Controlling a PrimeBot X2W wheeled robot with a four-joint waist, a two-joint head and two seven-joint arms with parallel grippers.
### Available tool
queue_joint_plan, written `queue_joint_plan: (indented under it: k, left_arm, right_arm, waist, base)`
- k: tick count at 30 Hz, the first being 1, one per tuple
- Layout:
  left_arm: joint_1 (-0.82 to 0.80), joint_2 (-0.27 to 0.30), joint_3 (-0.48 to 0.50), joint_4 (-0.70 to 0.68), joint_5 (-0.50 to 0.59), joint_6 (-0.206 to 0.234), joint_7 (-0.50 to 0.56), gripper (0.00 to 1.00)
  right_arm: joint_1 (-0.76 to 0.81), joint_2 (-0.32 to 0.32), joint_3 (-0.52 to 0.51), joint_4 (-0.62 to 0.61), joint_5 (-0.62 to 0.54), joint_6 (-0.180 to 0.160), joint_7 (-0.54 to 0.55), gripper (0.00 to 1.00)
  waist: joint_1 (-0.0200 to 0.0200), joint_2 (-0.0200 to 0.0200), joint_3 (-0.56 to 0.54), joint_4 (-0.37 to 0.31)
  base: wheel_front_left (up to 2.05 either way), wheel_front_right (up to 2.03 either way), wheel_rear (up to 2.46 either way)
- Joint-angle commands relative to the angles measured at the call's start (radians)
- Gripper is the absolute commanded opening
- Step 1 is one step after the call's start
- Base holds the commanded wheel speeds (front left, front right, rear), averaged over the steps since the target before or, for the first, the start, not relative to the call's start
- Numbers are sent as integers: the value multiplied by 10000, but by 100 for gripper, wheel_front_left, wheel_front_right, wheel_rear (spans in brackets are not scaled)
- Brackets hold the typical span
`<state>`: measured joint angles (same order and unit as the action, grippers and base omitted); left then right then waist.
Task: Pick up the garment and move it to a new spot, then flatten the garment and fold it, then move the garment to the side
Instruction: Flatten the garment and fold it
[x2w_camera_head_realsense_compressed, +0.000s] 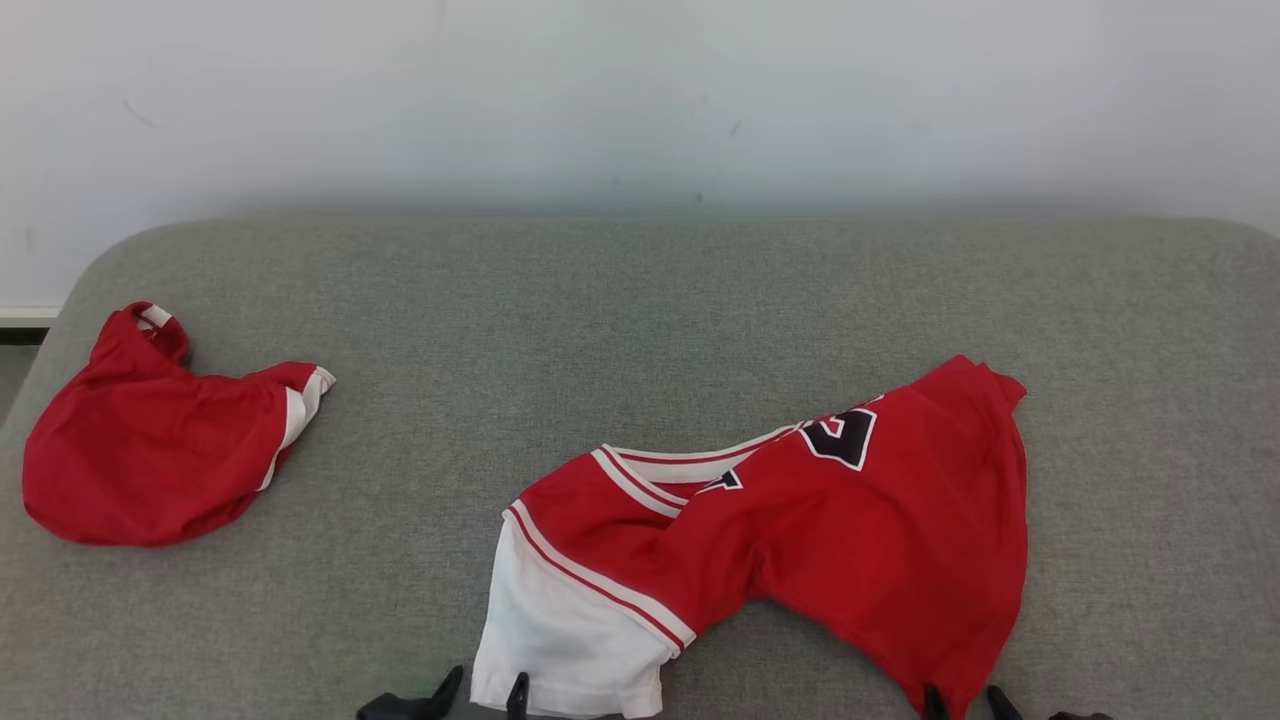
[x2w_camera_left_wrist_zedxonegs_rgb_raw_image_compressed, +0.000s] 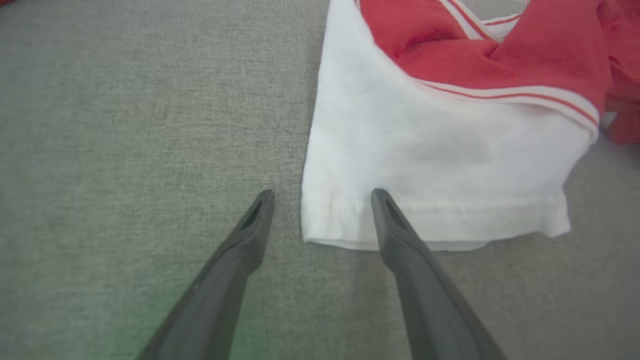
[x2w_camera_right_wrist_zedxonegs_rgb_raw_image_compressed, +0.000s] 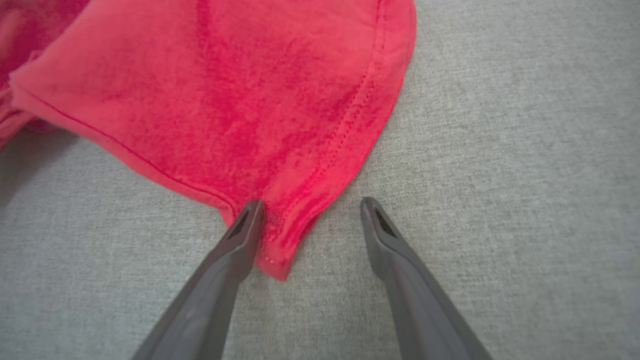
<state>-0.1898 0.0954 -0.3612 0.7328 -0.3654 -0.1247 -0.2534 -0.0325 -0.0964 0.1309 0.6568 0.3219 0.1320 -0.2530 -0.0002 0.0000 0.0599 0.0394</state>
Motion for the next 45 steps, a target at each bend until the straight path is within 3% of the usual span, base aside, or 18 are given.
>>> queue_joint_plan:
  k: [1, 2, 3, 4, 5, 12, 18, 23, 27, 32, 37, 45]
  left_arm:
    - [-144, -95, -215, 181, -148, -79, -23, 89]
    - [-169, -135, -369, 252, -307, -69, -27, 36]
    - [-207, -158, -533, 303, -421, -62, -31, 13]
    - [-207, -158, -533, 303, -421, -62, -31, 13]
    - [-248, -140, -744, 392, -382, -63, -27, 0]
    - [-523, -38, -1046, -247, -1532, -57, -115, 0]
    - [-1073, 528, -635, -2251, -2066, -46, -120, 0]
    - [-2650, 1312, -863, -3533, -2691, -47, 216, 0]
    - [-4876, 1850, -944, -4196, -3273, -47, 1151, 0]
    - [-8272, 2104, -642, -4071, -3893, -47, 2284, 0]
    - [-11721, 2036, -628, -3108, -3761, -48, 2976, 0]
    - [-16268, 1532, -611, -860, -3264, -40, 2907, 0]
  right_arm:
    - [-61, 125, 210, 398, 178, -25, 127, 44]
    - [-137, 154, 344, 516, 281, -22, 134, 0]
    - [-224, 183, 446, 615, 376, 1, 124, 0]
    - [-224, 183, 446, 615, 376, 1, 124, 0]
    - [-295, 185, 518, 697, 445, 1, 104, 0]
    - [-699, -178, 676, 11, 856, -2, -81, 0]
    - [-1190, -786, 486, -1851, 968, -2, -109, 0]
    - [-2476, -1501, 535, -2968, 1360, -2, 86, 0]
    - [-4266, -2163, 701, -3487, 1653, -2, 573, 0]
    - [-7274, -2651, 760, -3642, 2288, -2, 1362, 0]
    - [-10679, -2858, 860, -3045, 2836, -2, 2148, 0]
    - [-15546, -3043, 1013, -1323, 2860, -2, 2569, 0]
  waist:
    - [2, 0, 30, -43]
    - [2, 0, 40, -58]
    - [2, 0, 49, -70]
    - [2, 0, 49, -70]
    - [2, 0, 50, -79]
    - [2, 0, 137, -155]
    - [2, 0, 450, -445]
    - [2, 0, 987, -717]
    - [2, 0, 1818, -901]
    - [2, 0, 3283, -1157]
    - [2, 0, 4642, -1428]
    - [2, 0, 5960, -1599]
  base:
    - [0, 0, 0]
    - [0, 0, 0]
    - [0, 0, 0]
    - [0, 0, 0]
    - [0, 0, 0]
    - [0, 0, 0]
    - [0, 0, 0]
    - [0, 0, 0]
    - [0, 0, 0]
    - [0, 0, 0]
    - [0, 0, 0]
    - [0, 0, 0]
